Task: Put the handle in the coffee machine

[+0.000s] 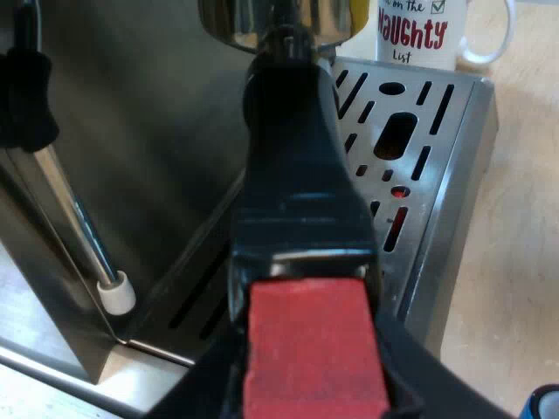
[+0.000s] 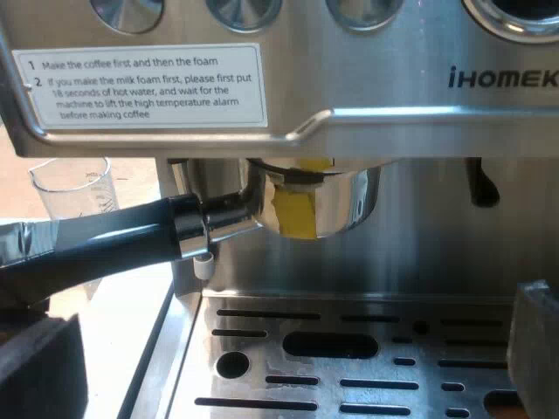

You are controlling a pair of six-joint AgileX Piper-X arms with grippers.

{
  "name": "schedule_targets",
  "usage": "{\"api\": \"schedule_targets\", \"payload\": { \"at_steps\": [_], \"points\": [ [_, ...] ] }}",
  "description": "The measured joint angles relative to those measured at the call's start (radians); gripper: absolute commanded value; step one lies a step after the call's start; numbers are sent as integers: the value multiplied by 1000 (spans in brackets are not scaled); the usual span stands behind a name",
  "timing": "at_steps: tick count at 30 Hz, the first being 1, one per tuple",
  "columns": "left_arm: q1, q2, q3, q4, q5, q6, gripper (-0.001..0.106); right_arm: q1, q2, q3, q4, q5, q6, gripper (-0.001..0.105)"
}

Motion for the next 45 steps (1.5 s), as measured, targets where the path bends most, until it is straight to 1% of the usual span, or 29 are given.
{"api": "schedule_targets", "payload": {
  "at_steps": [11, 16, 19, 21, 24, 28, 32, 39, 41, 43, 44, 45],
  "points": [
    [0, 0, -7, -38, -15, -2, 0, 0, 0, 0, 0, 0, 0, 102],
    [-40, 0, -9, -61, -30, -48, 0, 0, 0, 0, 0, 0, 0, 102],
    [-67, 0, -10, -87, -38, -49, 0, 0, 0, 0, 0, 0, 0, 102],
    [-67, 0, -10, -102, -38, -51, 0, 0, 0, 0, 0, 0, 0, 102],
    [-67, 0, -10, -123, -41, -84, 0, 0, 0, 0, 0, 0, 0, 102],
    [-36, 0, -10, -133, -38, -103, 0, 0, 0, 0, 0, 0, 0, 102],
    [-18, 2, -13, -138, -15, -132, 0, 0, 0, 0, 0, 0, 0, 102],
    [-29, 4, -13, -131, -8, -142, 0, 0, 14, 0, 0, 0, 3, 102],
    [-29, 4, -13, -131, 0, -193, 0, 0, 14, 0, 2, 0, 3, 102],
    [-29, 4, -13, -129, 7, -221, 0, 0, 14, 0, 2, 0, 3, 102],
    [-29, 4, -13, -126, 18, -269, 0, 0, 14, 0, 2, 0, 3, 102],
    [-29, 4, -12, -123, 23, -285, 0, 0, 14, 0, 2, 0, 3, 102]
  ]
}}
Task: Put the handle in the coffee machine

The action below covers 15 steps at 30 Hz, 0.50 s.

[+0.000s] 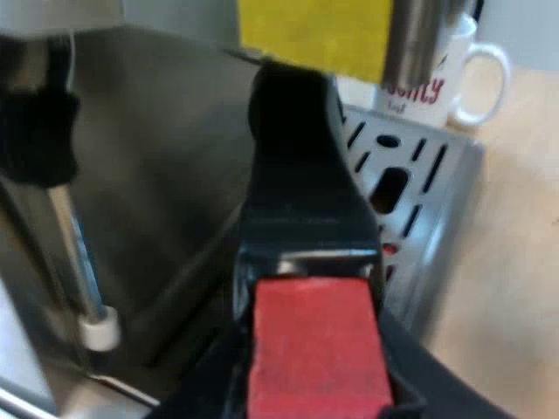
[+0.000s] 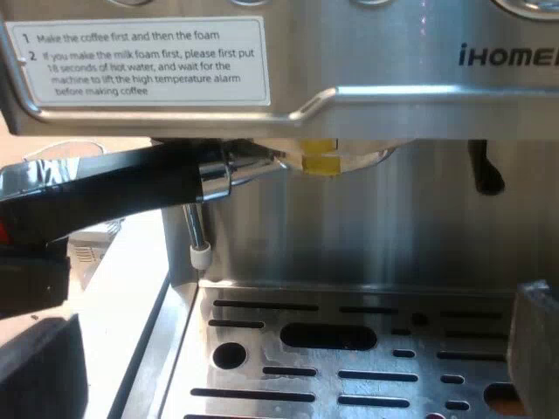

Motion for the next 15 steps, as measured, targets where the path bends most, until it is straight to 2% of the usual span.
{"api": "schedule_targets", "payload": {
  "at_steps": [3, 15],
  "points": [
    [0, 0, 1, 12, 8, -31, 0, 0, 0, 0, 0, 0, 0, 102],
    [0, -40, 4, -14, -24, -38, 0, 0, 0, 0, 0, 0, 0, 102]
  ]
}}
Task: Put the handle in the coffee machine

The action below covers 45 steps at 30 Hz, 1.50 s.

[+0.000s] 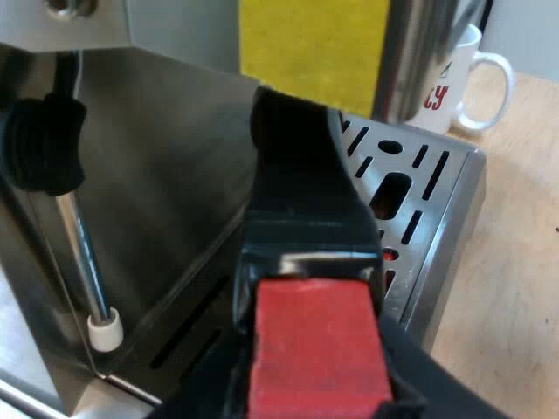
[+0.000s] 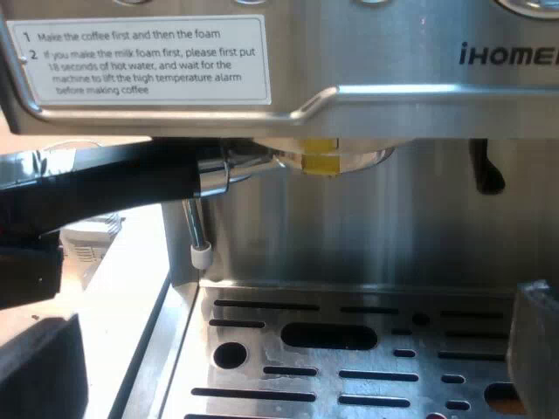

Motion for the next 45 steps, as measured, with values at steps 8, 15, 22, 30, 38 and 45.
{"api": "schedule_targets", "payload": {
  "at_steps": [8, 15, 22, 30, 38, 45],
  "points": [
    [0, -1, 0, 0, 0, -1, 0, 0, 2, 0, 0, 0, 0, 102],
    [0, -1, 0, 0, 0, -2, 0, -43, 55, 0, 11, 5, -5, 72],
    [0, -1, 0, 0, 0, -4, 0, -107, 99, 0, 13, -1, -6, 42],
    [0, -1, 0, 0, 2, -4, 0, -191, 154, 0, -54, -113, -6, 42],
    [0, -1, 0, 0, 4, -4, 0, -271, 249, 0, -361, -198, -123, 41],
    [2, -1, 0, 0, 6, -7, 0, -281, 302, 0, -652, -293, -359, 28]
  ]
}}
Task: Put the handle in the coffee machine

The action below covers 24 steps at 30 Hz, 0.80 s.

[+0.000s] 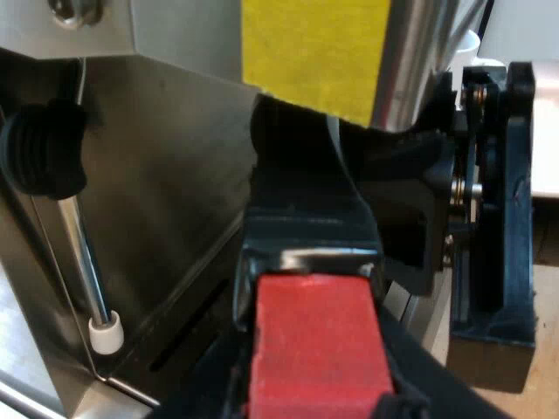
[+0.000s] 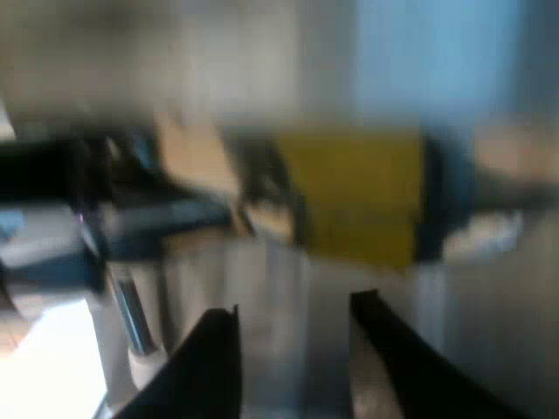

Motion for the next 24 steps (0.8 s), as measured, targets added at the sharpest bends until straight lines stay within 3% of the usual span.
{"api": "schedule_targets", "payload": {
  "at_steps": [13, 14, 16, 18, 24],
  "points": [
    [0, 0, 0, 0, 2, -1, 0, 0, 8, 0, -118, 111, -40, 28],
    [0, 0, 0, 0, 2, -1, 0, 0, 10, 2, -131, 115, -58, 28],
    [0, 0, 0, 0, 2, -1, 0, 0, 22, 8, -189, 120, -156, 28],
    [0, 0, 0, 0, 2, -1, 0, 0, 25, 13, -215, 120, -199, 28],
    [0, 0, 0, 0, 2, -2, 0, 0, 31, 19, -254, 120, -229, 28]
  ]
}}
